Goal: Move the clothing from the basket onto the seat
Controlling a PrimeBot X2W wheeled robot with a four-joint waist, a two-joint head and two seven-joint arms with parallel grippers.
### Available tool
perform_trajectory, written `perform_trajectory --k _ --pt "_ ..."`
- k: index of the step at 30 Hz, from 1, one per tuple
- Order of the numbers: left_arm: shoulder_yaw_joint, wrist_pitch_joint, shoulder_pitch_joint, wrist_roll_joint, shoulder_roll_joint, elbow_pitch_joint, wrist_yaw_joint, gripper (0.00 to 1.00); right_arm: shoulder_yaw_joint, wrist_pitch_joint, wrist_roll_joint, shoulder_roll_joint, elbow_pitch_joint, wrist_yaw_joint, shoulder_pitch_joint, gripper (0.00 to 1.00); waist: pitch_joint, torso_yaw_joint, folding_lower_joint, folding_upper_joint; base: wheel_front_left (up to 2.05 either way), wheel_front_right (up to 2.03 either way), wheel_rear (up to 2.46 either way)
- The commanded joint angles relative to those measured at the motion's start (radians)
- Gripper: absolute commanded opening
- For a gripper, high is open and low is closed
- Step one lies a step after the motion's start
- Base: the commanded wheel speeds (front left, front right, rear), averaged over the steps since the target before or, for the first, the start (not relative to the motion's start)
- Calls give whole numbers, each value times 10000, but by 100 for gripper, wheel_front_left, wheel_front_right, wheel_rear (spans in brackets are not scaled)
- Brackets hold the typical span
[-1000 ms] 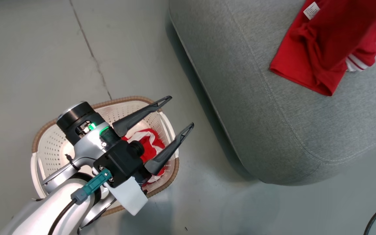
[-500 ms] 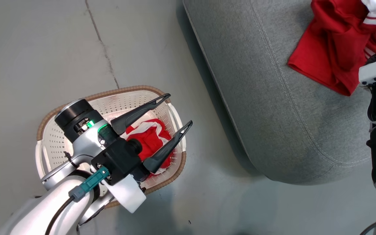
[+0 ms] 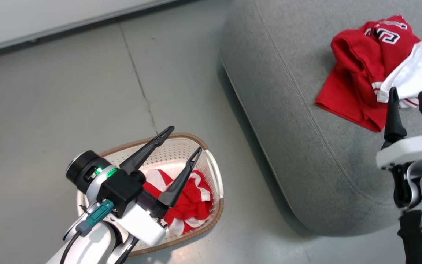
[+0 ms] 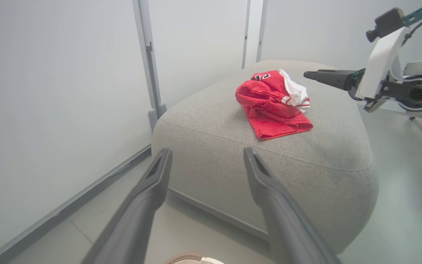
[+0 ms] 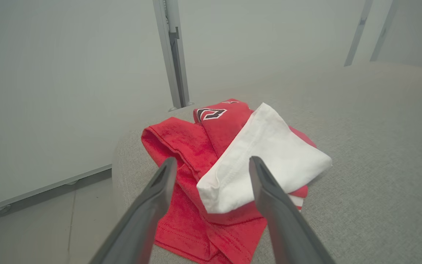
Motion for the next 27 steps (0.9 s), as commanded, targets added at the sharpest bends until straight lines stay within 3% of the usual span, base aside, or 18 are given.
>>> perform_trajectory --k 1,18,27 --pt "209 -214 299 -194 -78 177 250 100 119 -31 48 29 -391 14 517 100 -723 566 -1 0 0 0 0" --pt "1661 -966 1749 -1226 -375 1046 1649 100 1585 627 -277 376 -3906 14 3071 100 -2265 2566 -1 0 0 0 0" --pt "2816 -1119 2556 -1708 -390 1227 2133 100 2199 1306 -8 390 -5350 14 4255 100 -2919 3157 -1 0 0 0 0"
